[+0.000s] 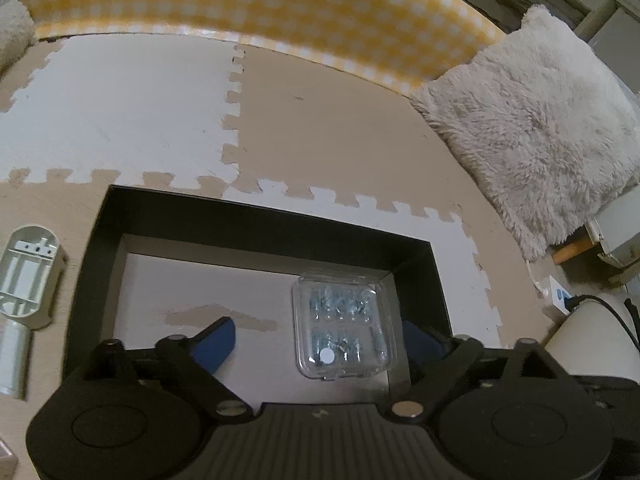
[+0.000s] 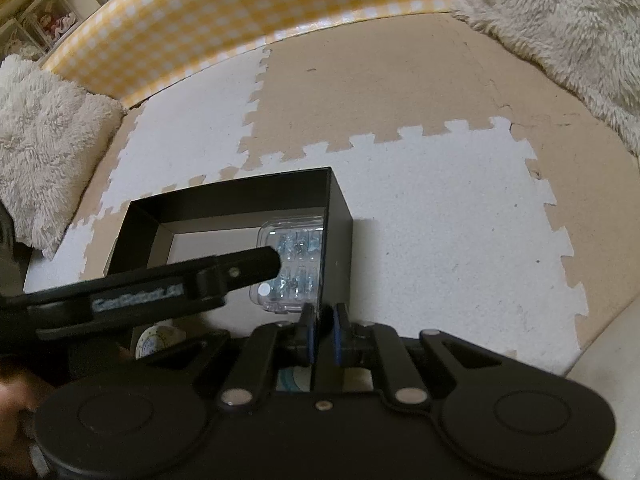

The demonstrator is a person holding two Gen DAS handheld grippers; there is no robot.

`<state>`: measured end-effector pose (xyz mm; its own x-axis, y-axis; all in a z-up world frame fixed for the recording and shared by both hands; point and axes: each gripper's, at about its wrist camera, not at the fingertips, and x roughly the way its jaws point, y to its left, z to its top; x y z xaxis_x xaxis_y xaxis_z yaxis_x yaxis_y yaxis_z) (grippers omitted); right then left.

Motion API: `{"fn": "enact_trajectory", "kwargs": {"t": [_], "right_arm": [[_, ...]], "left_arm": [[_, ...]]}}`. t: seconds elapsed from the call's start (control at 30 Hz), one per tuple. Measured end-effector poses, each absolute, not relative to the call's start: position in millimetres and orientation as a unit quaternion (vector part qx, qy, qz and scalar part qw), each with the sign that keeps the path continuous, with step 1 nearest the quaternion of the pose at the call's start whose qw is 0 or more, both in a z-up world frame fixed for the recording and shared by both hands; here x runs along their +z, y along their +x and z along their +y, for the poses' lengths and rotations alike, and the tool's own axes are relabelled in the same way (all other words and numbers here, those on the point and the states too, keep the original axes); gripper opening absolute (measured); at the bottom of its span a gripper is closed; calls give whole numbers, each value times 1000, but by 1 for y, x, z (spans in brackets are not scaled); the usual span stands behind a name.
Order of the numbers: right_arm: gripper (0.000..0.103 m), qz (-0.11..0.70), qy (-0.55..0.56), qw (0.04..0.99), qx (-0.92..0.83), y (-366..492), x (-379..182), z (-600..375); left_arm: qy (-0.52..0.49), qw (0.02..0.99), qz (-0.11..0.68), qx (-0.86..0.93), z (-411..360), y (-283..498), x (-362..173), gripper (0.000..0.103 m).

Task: Organize rigid objects
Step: 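Move the left gripper to the pink tube with white cap and grasp it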

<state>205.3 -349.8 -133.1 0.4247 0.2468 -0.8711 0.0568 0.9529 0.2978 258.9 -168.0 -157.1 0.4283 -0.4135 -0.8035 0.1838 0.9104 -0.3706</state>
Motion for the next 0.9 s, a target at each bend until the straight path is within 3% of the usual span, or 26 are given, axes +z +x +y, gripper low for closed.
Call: {"fn": "enact_trajectory", "kwargs": {"t": [0.33, 0.9], "right_arm": [[10, 534, 144, 831, 58, 205, -133, -352], [10, 535, 140, 831, 55, 206, -134, -351]], "left_arm": [[-106, 839, 494, -203, -155, 241, -124, 103], [-41, 876, 439, -197, -92, 193, -68, 103]]}}
